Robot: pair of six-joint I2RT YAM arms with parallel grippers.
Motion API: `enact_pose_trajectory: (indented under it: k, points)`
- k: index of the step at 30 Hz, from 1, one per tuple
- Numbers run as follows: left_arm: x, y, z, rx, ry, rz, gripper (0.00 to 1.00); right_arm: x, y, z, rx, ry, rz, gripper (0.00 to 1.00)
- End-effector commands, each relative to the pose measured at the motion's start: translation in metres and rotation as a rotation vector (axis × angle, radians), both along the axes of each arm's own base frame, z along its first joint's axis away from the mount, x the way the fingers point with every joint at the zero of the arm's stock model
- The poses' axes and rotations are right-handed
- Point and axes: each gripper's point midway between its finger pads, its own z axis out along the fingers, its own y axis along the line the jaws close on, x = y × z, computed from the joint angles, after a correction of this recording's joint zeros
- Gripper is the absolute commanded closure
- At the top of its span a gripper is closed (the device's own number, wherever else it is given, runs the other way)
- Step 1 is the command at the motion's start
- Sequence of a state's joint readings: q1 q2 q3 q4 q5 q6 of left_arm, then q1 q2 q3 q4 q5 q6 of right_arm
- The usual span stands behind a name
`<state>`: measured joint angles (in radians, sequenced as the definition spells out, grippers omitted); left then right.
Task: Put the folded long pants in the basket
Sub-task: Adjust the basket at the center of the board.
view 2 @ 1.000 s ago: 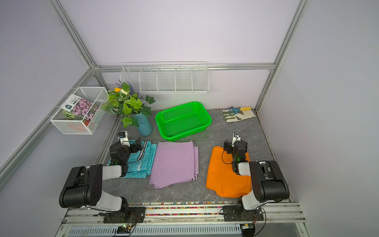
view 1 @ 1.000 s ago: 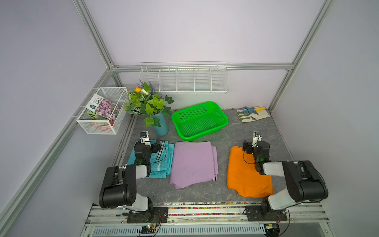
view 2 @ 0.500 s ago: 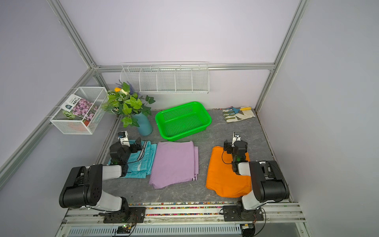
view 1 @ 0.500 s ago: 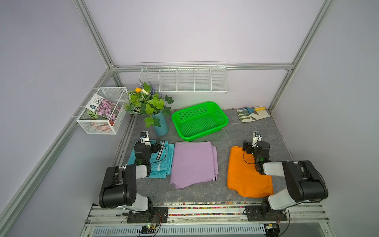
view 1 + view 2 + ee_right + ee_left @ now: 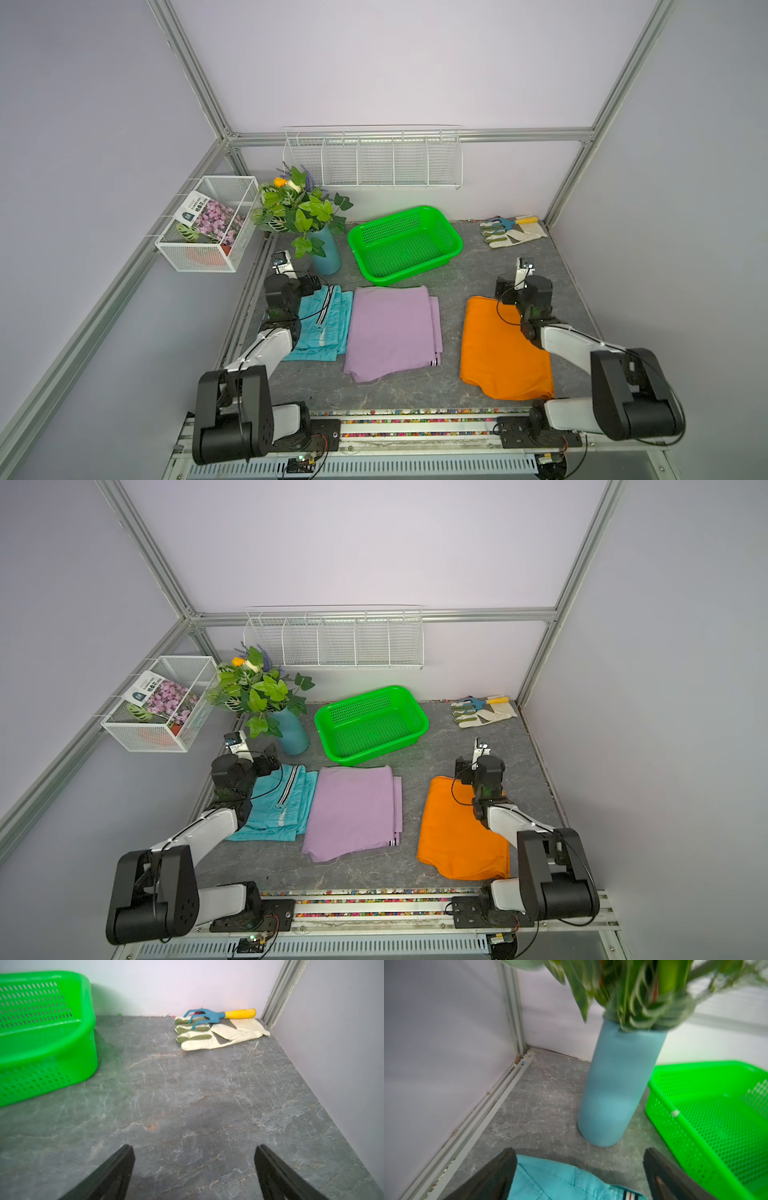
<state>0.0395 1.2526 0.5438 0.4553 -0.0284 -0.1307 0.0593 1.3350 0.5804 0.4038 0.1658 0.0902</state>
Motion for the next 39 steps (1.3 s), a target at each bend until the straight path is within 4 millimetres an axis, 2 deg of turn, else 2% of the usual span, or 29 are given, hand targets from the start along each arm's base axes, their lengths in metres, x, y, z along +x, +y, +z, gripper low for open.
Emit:
enact_pose_trajectory:
  k: [1, 4, 6, 8, 10, 12, 15, 19, 25, 30, 35, 37, 39]
  points:
    - [-0.023, 0.014, -0.035, -0.11, 0.204, 0.147, 0.0, -0.009, 0.008, 0.008, 0.142, 0.153, -0.038, 0.09]
    - [-0.03, -0.003, -0.036, -0.193, 0.254, 0.128, 0.01, 0.004, 0.031, 0.014, 0.286, 0.259, 0.013, 0.14]
    - [-0.032, -0.03, -0.03, -0.208, 0.249, 0.072, 0.01, 0.018, 0.057, 0.017, 0.367, 0.33, 0.12, 0.23]
    - [-0.034, -0.065, -0.019, -0.192, 0.221, 0.0, 0.01, 0.036, 0.072, 0.016, 0.446, 0.378, 0.149, 0.32]
    - [-0.036, -0.091, -0.01, -0.191, 0.193, -0.045, 0.01, 0.054, 0.084, 0.012, 0.514, 0.405, 0.169, 0.4]
    - [-0.037, -0.107, -0.005, -0.237, 0.18, -0.065, 0.01, 0.072, 0.092, 0.006, 0.564, 0.427, 0.175, 0.46]
    - [-0.036, -0.119, -0.002, -0.355, 0.18, -0.072, 0.01, 0.098, 0.106, -0.007, 0.602, 0.461, 0.191, 0.47]
    - [-0.041, -0.124, -0.007, -0.429, 0.21, -0.051, 0.01, 0.125, 0.121, -0.018, 0.686, 0.464, 0.207, 0.44]
    - [-0.06, -0.125, -0.031, -0.483, 0.269, -0.055, 0.01, 0.15, 0.13, -0.03, 0.735, 0.436, 0.202, 0.4]
    - [-0.067, -0.12, -0.03, -0.475, 0.257, -0.052, 0.01, 0.166, 0.136, -0.035, 0.791, 0.406, 0.197, 0.44]
    - [-0.068, -0.119, -0.025, -0.452, 0.247, -0.059, 0.01, 0.173, 0.143, -0.027, 0.799, 0.365, 0.192, 0.46]
    - [-0.067, -0.119, -0.024, -0.454, 0.244, -0.058, 0.01, 0.176, 0.15, -0.03, 0.806, 0.388, 0.195, 0.48]
    - [-0.067, -0.12, -0.022, -0.456, 0.241, -0.063, 0.01, 0.178, 0.154, -0.037, 0.822, 0.414, 0.194, 0.56]
